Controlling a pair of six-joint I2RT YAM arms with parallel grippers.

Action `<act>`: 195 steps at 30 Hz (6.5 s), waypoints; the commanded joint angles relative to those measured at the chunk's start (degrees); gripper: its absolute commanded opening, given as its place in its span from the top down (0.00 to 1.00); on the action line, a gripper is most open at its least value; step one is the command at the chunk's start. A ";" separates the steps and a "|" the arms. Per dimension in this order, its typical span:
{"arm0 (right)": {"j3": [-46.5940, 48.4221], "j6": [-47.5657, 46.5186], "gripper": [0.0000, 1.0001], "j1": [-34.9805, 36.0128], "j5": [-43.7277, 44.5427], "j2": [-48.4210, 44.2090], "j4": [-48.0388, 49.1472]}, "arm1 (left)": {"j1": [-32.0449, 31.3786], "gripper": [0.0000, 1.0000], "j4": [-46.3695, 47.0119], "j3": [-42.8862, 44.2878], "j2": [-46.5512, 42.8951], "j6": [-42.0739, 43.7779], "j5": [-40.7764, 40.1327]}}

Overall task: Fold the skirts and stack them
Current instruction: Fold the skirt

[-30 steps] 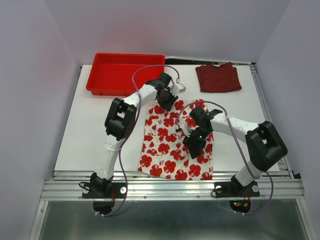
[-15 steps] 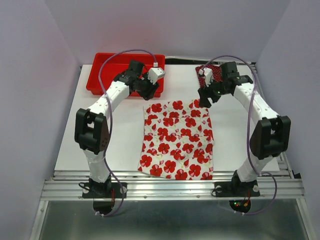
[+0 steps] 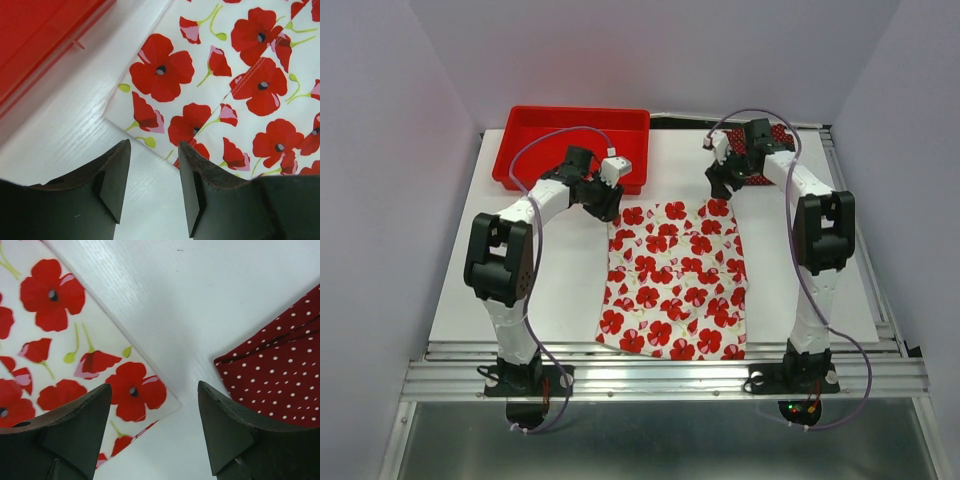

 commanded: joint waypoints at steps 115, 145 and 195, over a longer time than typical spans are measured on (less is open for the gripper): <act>-30.13 -4.08 0.99 10.14 3.17 -15.40 0.90 | -2.54 1.00 11.28 -28.77 -15.56 21.61 -0.15; -33.55 -7.50 0.99 12.51 3.70 -22.50 -0.14 | -2.19 0.26 0.21 -26.93 -26.11 46.38 -0.15; -18.51 -13.13 0.99 8.56 8.54 -30.22 -13.58 | -4.83 1.00 -13.40 -7.84 -21.78 37.06 -1.65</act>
